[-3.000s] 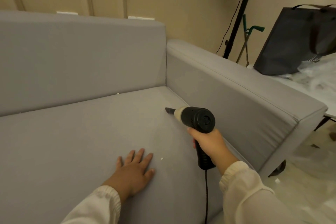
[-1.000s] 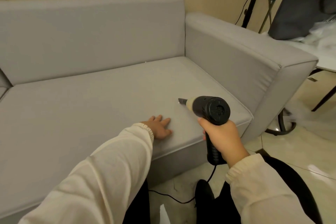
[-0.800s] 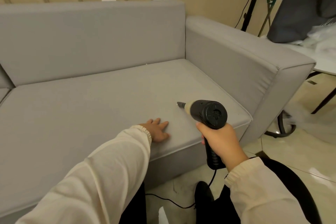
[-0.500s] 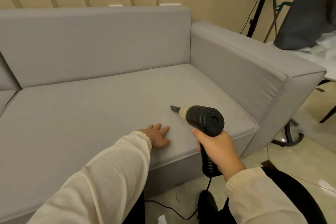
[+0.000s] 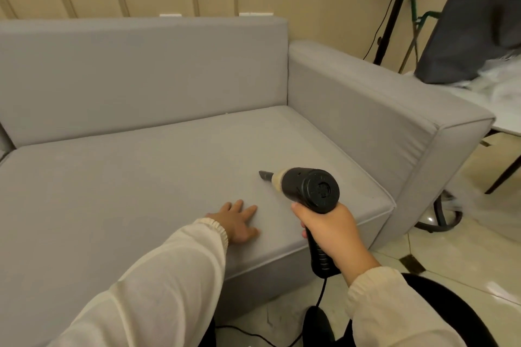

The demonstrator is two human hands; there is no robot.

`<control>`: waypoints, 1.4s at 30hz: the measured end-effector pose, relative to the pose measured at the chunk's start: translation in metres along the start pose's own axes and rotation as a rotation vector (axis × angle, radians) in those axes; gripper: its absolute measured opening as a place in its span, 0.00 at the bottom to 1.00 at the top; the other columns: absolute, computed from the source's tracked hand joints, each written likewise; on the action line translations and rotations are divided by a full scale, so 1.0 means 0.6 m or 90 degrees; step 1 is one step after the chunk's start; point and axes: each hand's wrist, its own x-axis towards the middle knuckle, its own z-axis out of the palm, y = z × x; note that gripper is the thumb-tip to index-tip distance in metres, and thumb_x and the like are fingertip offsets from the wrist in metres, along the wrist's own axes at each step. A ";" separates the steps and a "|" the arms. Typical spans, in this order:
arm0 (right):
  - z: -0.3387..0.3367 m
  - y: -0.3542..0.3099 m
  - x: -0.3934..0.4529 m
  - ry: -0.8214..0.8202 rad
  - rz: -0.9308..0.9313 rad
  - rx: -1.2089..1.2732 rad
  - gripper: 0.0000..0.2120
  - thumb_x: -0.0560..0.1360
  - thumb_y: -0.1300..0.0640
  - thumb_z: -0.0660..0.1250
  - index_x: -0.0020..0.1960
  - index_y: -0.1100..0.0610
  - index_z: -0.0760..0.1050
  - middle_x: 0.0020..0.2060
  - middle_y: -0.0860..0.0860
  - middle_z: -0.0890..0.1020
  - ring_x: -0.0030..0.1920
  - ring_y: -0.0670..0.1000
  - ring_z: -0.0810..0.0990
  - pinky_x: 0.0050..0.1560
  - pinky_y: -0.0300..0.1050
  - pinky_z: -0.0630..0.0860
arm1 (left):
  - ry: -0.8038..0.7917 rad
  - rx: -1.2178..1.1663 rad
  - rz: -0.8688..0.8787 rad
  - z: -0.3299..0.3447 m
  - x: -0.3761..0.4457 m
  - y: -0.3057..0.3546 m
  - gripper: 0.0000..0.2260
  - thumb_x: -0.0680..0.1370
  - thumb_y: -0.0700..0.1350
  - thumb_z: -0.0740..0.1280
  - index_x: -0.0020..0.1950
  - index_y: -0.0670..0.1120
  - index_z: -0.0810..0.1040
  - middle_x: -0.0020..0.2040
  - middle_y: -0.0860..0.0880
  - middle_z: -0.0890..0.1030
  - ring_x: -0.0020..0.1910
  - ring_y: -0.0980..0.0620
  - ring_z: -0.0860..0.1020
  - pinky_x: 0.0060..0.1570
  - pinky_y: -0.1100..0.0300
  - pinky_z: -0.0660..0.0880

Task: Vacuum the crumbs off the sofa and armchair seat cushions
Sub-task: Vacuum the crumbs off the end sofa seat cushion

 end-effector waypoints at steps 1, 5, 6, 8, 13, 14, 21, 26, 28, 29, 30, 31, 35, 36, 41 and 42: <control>-0.005 -0.007 0.013 0.007 -0.001 -0.006 0.10 0.72 0.49 0.78 0.46 0.56 0.84 0.33 0.53 0.85 0.34 0.51 0.86 0.42 0.50 0.84 | 0.006 0.008 0.004 0.004 0.000 -0.001 0.35 0.81 0.69 0.53 0.84 0.63 0.42 0.85 0.54 0.40 0.84 0.45 0.41 0.78 0.33 0.51; -0.043 -0.027 0.090 0.068 -0.001 0.004 0.10 0.73 0.50 0.78 0.45 0.55 0.83 0.31 0.52 0.84 0.35 0.54 0.85 0.48 0.56 0.85 | 0.028 0.032 0.022 0.005 0.023 0.006 0.35 0.81 0.71 0.51 0.83 0.64 0.41 0.85 0.54 0.39 0.84 0.46 0.41 0.77 0.32 0.50; -0.051 -0.030 0.112 0.087 -0.006 0.007 0.09 0.73 0.50 0.78 0.45 0.55 0.83 0.32 0.52 0.84 0.36 0.55 0.85 0.49 0.56 0.85 | 0.034 0.035 0.024 0.002 0.033 0.007 0.34 0.81 0.71 0.51 0.83 0.65 0.41 0.85 0.54 0.39 0.84 0.46 0.41 0.77 0.31 0.49; -0.065 -0.034 0.154 0.123 -0.011 0.016 0.09 0.72 0.50 0.78 0.46 0.53 0.83 0.34 0.54 0.85 0.37 0.56 0.85 0.50 0.59 0.85 | 0.043 0.028 0.025 -0.005 0.052 0.004 0.34 0.81 0.70 0.51 0.83 0.65 0.40 0.85 0.55 0.38 0.84 0.46 0.41 0.77 0.32 0.47; -0.078 -0.032 0.252 0.148 0.000 0.008 0.10 0.71 0.49 0.78 0.45 0.55 0.84 0.33 0.54 0.85 0.38 0.58 0.86 0.53 0.62 0.85 | 0.056 -0.002 0.035 -0.026 0.105 -0.007 0.33 0.82 0.70 0.50 0.83 0.65 0.41 0.85 0.55 0.38 0.84 0.47 0.41 0.78 0.34 0.45; -0.078 -0.034 0.260 0.144 0.000 0.008 0.10 0.72 0.49 0.78 0.45 0.55 0.84 0.32 0.53 0.85 0.38 0.57 0.85 0.53 0.61 0.85 | 0.057 -0.003 0.038 -0.034 0.108 -0.008 0.33 0.82 0.70 0.50 0.83 0.64 0.41 0.85 0.54 0.38 0.84 0.47 0.41 0.78 0.34 0.45; -0.021 -0.060 0.261 0.018 -0.005 -0.024 0.09 0.75 0.53 0.77 0.50 0.58 0.83 0.36 0.57 0.85 0.35 0.53 0.84 0.44 0.51 0.83 | 0.076 -0.063 -0.022 -0.052 0.127 -0.067 0.34 0.82 0.69 0.52 0.84 0.62 0.42 0.85 0.53 0.40 0.84 0.47 0.41 0.79 0.35 0.44; 0.029 -0.064 0.200 -0.051 -0.051 -0.139 0.09 0.74 0.51 0.77 0.44 0.57 0.83 0.35 0.56 0.87 0.36 0.54 0.86 0.42 0.48 0.81 | 0.075 -0.110 -0.089 -0.042 0.091 -0.113 0.36 0.82 0.70 0.53 0.85 0.61 0.42 0.85 0.53 0.41 0.84 0.47 0.42 0.79 0.37 0.44; 0.038 -0.061 0.170 -0.053 -0.062 -0.141 0.10 0.74 0.49 0.77 0.44 0.55 0.83 0.35 0.56 0.86 0.38 0.55 0.86 0.43 0.48 0.81 | 0.067 -0.120 -0.099 -0.030 0.068 -0.114 0.36 0.82 0.69 0.54 0.85 0.60 0.42 0.85 0.53 0.40 0.84 0.47 0.41 0.80 0.37 0.44; 0.040 -0.059 0.152 -0.052 -0.066 -0.139 0.10 0.74 0.49 0.78 0.44 0.54 0.83 0.35 0.56 0.86 0.39 0.56 0.87 0.44 0.49 0.82 | 0.063 -0.117 -0.105 -0.022 0.053 -0.113 0.36 0.82 0.69 0.54 0.85 0.59 0.42 0.85 0.53 0.40 0.84 0.46 0.41 0.80 0.36 0.45; 0.041 -0.056 0.140 -0.047 -0.068 -0.138 0.10 0.74 0.48 0.78 0.44 0.54 0.83 0.35 0.55 0.86 0.39 0.56 0.87 0.45 0.50 0.82 | 0.060 -0.113 -0.109 -0.016 0.043 -0.109 0.36 0.82 0.68 0.54 0.85 0.59 0.42 0.85 0.53 0.40 0.84 0.46 0.41 0.79 0.36 0.45; 0.038 -0.054 0.123 -0.041 -0.065 -0.138 0.10 0.74 0.48 0.77 0.44 0.54 0.83 0.35 0.55 0.86 0.39 0.56 0.87 0.45 0.50 0.82 | 0.057 -0.107 -0.111 -0.009 0.029 -0.103 0.36 0.82 0.68 0.54 0.85 0.59 0.42 0.85 0.52 0.40 0.84 0.46 0.41 0.79 0.36 0.45; 0.030 -0.048 0.059 -0.048 -0.033 -0.094 0.10 0.75 0.49 0.77 0.44 0.55 0.82 0.38 0.57 0.87 0.35 0.53 0.87 0.41 0.47 0.82 | 0.054 -0.092 -0.108 0.020 -0.014 -0.084 0.35 0.83 0.66 0.54 0.85 0.58 0.42 0.85 0.52 0.39 0.84 0.46 0.40 0.79 0.35 0.45; 0.031 -0.047 0.041 -0.057 -0.029 -0.090 0.10 0.75 0.50 0.77 0.43 0.56 0.82 0.38 0.58 0.87 0.34 0.52 0.87 0.40 0.47 0.81 | 0.052 -0.085 -0.106 0.025 -0.025 -0.081 0.35 0.83 0.66 0.53 0.85 0.58 0.42 0.85 0.52 0.39 0.84 0.46 0.41 0.79 0.35 0.45; 0.065 -0.033 -0.042 -0.128 -0.038 -0.104 0.13 0.74 0.49 0.77 0.42 0.59 0.82 0.35 0.57 0.86 0.35 0.55 0.87 0.43 0.51 0.84 | 0.020 -0.061 -0.079 0.044 -0.096 -0.089 0.37 0.82 0.68 0.55 0.85 0.58 0.42 0.85 0.52 0.39 0.84 0.46 0.42 0.79 0.35 0.47; 0.073 -0.029 -0.054 -0.139 -0.047 -0.113 0.13 0.74 0.49 0.77 0.40 0.59 0.82 0.34 0.56 0.86 0.37 0.56 0.87 0.44 0.52 0.84 | 0.017 -0.063 -0.078 0.050 -0.108 -0.095 0.37 0.82 0.68 0.56 0.85 0.59 0.42 0.85 0.53 0.39 0.84 0.46 0.42 0.79 0.36 0.47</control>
